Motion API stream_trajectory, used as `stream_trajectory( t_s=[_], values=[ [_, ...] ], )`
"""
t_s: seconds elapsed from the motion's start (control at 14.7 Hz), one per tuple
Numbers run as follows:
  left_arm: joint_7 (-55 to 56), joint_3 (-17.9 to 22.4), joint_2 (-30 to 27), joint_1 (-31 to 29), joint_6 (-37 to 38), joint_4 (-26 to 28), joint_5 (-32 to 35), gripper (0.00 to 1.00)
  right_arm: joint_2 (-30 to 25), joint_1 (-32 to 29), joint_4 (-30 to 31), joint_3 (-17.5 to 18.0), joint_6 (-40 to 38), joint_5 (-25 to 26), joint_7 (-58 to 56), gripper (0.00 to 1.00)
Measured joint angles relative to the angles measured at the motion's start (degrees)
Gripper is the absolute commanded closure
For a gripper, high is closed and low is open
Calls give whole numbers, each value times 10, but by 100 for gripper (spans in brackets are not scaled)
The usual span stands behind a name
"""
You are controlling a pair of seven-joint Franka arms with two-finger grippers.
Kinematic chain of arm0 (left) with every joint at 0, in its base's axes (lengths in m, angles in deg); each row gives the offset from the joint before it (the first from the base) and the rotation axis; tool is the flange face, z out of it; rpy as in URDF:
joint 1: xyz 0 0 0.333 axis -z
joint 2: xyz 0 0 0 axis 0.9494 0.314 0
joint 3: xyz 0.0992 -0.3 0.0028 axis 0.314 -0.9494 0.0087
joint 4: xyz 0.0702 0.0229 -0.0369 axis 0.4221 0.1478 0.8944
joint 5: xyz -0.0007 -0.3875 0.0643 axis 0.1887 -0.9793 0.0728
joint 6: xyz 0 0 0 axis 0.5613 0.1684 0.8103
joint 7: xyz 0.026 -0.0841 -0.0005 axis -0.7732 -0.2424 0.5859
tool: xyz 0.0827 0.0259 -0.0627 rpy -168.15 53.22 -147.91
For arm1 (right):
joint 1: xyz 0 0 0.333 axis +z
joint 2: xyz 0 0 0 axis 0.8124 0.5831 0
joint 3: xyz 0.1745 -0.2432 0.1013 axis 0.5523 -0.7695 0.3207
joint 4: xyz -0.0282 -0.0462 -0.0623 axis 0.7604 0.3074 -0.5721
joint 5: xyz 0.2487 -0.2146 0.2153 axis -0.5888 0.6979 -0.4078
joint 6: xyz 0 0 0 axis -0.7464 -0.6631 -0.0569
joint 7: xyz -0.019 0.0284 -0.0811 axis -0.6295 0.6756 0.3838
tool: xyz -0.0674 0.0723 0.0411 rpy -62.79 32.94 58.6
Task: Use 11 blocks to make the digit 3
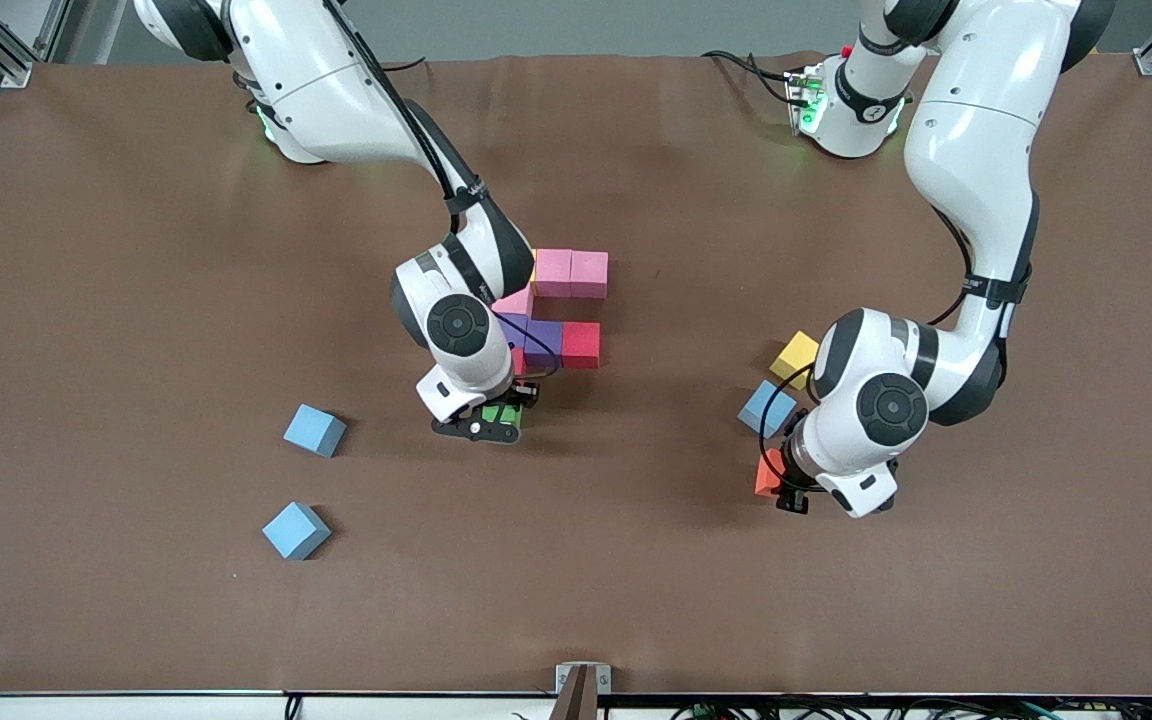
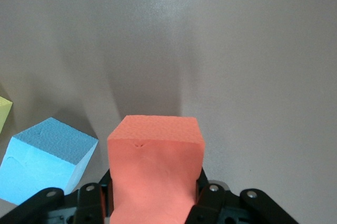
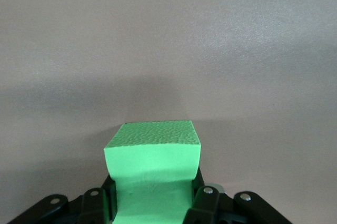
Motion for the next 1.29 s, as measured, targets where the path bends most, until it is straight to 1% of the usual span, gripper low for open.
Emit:
stream_trajectory(
  t_s=[0.88,0.95,1.09,1.16,1.29],
  values=[
    [0,0,0,0,0,0,0,64,0,0,0,0,0,0,0,97],
    [0,0,0,0,0,0,0,64,0,0,0,0,0,0,0,92],
    [0,0,0,0,0,0,0,64,0,0,0,0,0,0,1,11],
    [0,0,0,0,0,0,0,64,0,0,0,0,0,0,1,0],
    [0,0,0,0,0,0,0,64,0,0,3,-2,-4,0,1,0]
  ],
)
